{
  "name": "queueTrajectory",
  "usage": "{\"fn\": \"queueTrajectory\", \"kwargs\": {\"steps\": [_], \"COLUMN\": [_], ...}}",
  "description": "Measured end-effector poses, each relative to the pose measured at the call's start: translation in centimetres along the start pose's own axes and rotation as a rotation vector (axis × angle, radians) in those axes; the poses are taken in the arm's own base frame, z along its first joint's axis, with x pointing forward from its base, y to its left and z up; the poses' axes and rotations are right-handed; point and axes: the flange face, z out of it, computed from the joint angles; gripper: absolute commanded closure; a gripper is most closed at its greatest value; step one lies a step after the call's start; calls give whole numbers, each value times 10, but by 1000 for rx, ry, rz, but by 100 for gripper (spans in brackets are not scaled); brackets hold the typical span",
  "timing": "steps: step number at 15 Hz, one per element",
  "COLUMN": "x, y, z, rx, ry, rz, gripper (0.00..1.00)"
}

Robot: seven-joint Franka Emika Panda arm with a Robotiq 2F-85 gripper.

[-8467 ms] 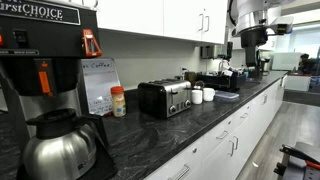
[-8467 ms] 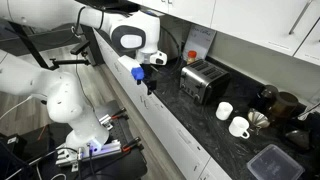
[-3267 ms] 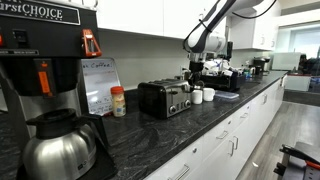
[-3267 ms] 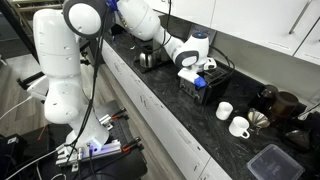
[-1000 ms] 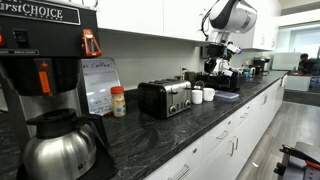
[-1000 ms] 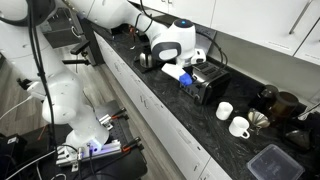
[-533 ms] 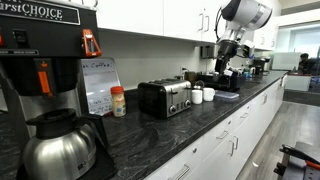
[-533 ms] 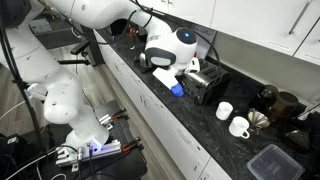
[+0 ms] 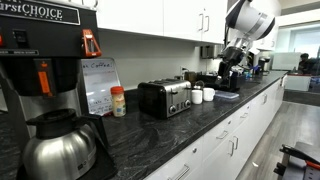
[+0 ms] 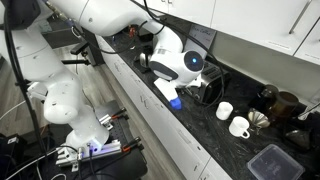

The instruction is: Push down the toaster lever to the right.

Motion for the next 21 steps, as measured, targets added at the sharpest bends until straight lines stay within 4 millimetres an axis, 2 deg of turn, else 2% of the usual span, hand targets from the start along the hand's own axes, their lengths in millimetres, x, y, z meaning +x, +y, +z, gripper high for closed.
{"fn": "queueTrajectory", "kwargs": {"steps": [2,3,5,9,14,15,18,21], "x": [1,3,11,22,11,7,1,4], "y": [19,28,44,54,60,63,77,90], "z": [12,17,27,34,29,28,28,38], "rx": [26,39,58,87,141,156,188,214], "ry": [24,34,36,11,5,7,20,23], "rz": [46,66,98,96,125,139,180,206], "gripper": [100,74,68,38,4,1,0,0]}}
